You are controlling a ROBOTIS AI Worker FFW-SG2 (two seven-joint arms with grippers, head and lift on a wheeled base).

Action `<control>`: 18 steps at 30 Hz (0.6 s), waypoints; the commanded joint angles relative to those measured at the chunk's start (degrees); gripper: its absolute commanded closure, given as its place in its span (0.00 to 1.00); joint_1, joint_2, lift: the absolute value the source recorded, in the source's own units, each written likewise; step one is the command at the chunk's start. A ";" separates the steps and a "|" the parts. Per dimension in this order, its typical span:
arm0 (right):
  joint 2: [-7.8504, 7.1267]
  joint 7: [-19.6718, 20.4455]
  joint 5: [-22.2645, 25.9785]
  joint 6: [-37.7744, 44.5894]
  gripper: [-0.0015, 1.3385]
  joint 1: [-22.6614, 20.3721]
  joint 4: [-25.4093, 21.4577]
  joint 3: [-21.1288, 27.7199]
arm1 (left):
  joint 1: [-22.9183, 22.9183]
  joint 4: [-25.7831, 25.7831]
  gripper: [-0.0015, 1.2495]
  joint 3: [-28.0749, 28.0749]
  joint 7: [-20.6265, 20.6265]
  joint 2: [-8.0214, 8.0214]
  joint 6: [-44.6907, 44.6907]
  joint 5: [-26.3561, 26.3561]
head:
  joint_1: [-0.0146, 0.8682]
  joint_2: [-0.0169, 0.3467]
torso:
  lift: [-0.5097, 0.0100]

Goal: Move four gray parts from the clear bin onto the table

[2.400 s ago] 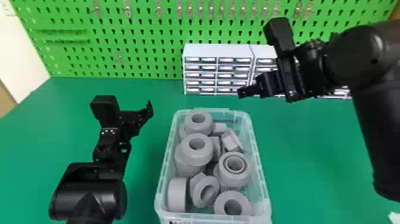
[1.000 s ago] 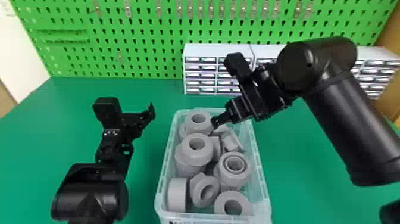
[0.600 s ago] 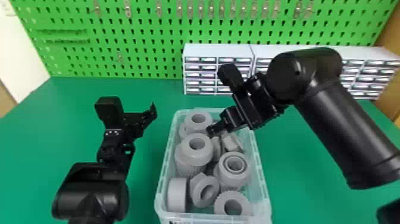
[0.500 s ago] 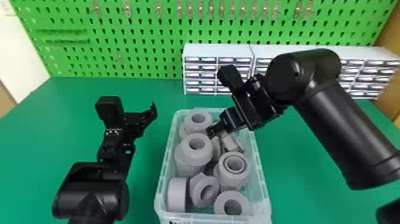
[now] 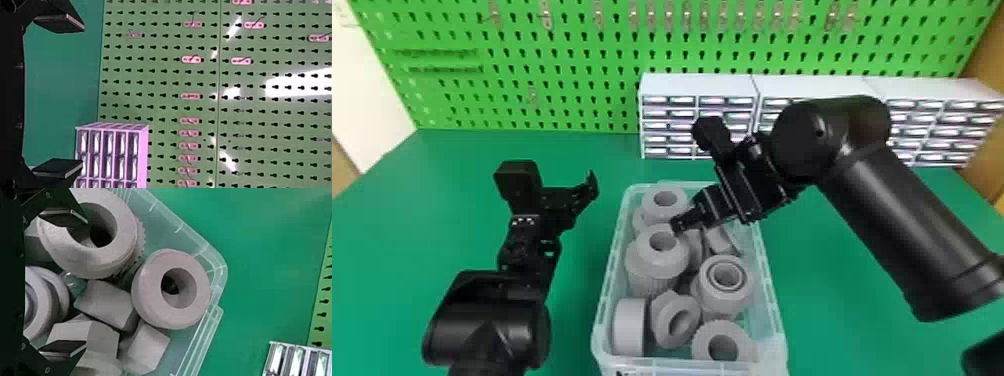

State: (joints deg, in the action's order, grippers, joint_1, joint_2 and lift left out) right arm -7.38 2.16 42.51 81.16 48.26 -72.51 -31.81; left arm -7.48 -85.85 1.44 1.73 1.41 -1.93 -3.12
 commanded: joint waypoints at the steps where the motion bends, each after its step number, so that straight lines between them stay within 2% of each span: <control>1: 0.00 -0.58 0.47 -1.45 0.15 0.00 0.70 -0.44 | -0.25 0.15 0.07 0.23 0.03 0.00 0.00 -0.04 | 0.80 0.24 | 0.88; 18: 0.70 -4.89 0.38 -6.54 0.15 0.96 5.27 -4.14 | -0.52 0.59 0.07 0.85 0.29 0.18 0.00 -0.48 | 0.80 0.24 | 0.88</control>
State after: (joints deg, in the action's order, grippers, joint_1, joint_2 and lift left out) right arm -6.84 -2.52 42.90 75.72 49.07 -68.22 -35.03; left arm -7.99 -85.35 1.99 1.94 1.51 -1.93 -3.45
